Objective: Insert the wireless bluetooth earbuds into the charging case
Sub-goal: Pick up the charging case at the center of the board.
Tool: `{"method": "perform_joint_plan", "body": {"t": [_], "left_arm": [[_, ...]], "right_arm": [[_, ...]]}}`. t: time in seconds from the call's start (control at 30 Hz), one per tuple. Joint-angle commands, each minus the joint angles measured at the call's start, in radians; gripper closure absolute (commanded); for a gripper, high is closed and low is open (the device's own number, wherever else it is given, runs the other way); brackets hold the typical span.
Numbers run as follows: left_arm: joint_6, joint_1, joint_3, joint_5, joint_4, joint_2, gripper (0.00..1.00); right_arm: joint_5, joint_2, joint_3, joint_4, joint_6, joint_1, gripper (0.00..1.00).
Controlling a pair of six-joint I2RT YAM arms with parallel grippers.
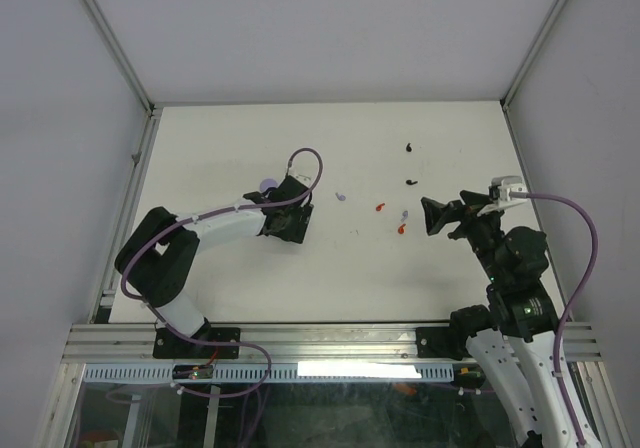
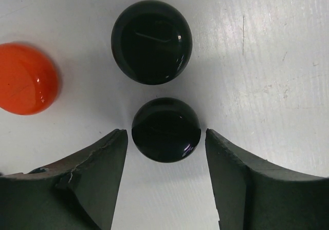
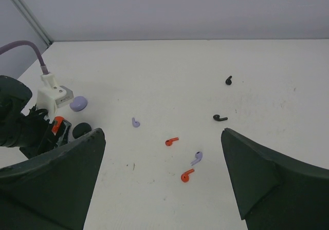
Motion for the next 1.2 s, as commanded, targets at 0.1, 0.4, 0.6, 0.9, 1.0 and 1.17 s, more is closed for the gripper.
{"method": "perform_joint_plan", "body": {"t": [0.1,0.4,0.6,0.9,1.0,1.17], "left_arm": [[0.029,0.020,0.043,0.018,0.029,0.020,0.44],[0.015,0.015,0.010,0.025,0.077,-0.046,0.59],[0.023,-0.030,-0.035,-0.027,0.191,-0.140,0.60],[0.108,-0.141,-0.146,-0.098,0.485,-0.285,0.62],[0.165,-0.184,-0.194,-0.105,0.618,-0.321,0.62],[0.281,-0.216,-0.269,-0.077,0.813,-0.368,0.62]], "right_arm": [[-0.059,0.025,0.013,0.050,0.012,0.011,0.01],[-0.083,0.129,0.055,0.035,0.085,0.012,0.01],[-0.119,0.353,0.120,-0.067,0.145,0.013,0.01],[-0.232,0.589,0.217,-0.071,0.132,0.013,0.01],[-0.371,0.636,0.220,-0.006,0.153,0.013,0.01],[-0.480,0.716,0.272,0.035,0.171,0.042,0.01]]}}
